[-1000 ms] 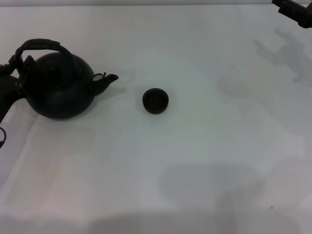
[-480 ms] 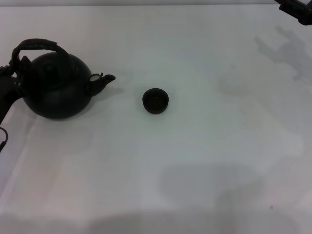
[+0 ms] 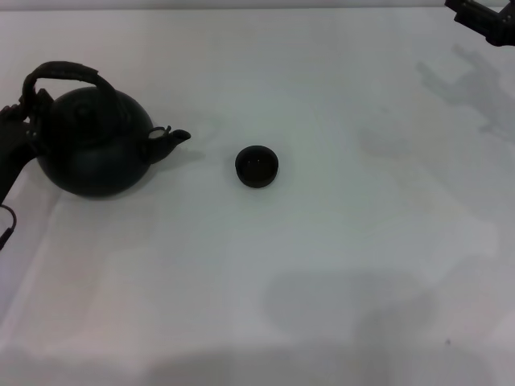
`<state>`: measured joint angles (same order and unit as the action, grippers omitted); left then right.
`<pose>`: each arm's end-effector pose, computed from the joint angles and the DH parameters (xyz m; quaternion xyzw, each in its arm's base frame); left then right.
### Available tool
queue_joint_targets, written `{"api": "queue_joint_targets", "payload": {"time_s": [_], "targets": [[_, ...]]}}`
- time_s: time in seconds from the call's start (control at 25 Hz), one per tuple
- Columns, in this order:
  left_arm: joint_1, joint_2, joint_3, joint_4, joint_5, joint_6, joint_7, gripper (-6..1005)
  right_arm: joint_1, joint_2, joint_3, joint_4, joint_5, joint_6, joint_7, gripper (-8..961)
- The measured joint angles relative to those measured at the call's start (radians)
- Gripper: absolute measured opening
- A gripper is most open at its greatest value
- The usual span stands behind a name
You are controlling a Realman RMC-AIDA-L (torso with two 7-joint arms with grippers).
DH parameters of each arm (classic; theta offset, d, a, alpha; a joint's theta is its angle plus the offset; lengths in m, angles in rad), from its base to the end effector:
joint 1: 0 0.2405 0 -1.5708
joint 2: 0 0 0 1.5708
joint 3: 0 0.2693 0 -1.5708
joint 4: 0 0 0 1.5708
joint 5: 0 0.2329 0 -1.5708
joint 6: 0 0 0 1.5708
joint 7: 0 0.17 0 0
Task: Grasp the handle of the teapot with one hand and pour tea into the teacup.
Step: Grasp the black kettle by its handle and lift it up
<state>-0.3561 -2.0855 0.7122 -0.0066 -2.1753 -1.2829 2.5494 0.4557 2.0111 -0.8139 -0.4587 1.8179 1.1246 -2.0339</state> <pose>-0.3848 0.3147 -0.0473 -0.7031 -0.3492 -0.3555 0.5073 0.3324 0.4136 0.0231 -0.8078 0.2754 0.3222 0.4095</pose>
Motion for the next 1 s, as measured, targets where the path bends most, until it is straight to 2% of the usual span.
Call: {"api": "queue_joint_targets", "payload": {"time_s": [0.76, 1.0], "targets": [[-0.096, 0.011, 0.008, 0.035, 0.043, 0.071, -0.099, 160, -0.012, -0.003, 0.004, -0.004, 0.001, 0.036, -0.015, 856], [-0.09, 0.006, 0.009, 0.289, 0.268, 0.193, -0.442, 160, -0.022, -0.003, 0.008, -0.003, 0.001, 0.037, -0.027, 856]]}}
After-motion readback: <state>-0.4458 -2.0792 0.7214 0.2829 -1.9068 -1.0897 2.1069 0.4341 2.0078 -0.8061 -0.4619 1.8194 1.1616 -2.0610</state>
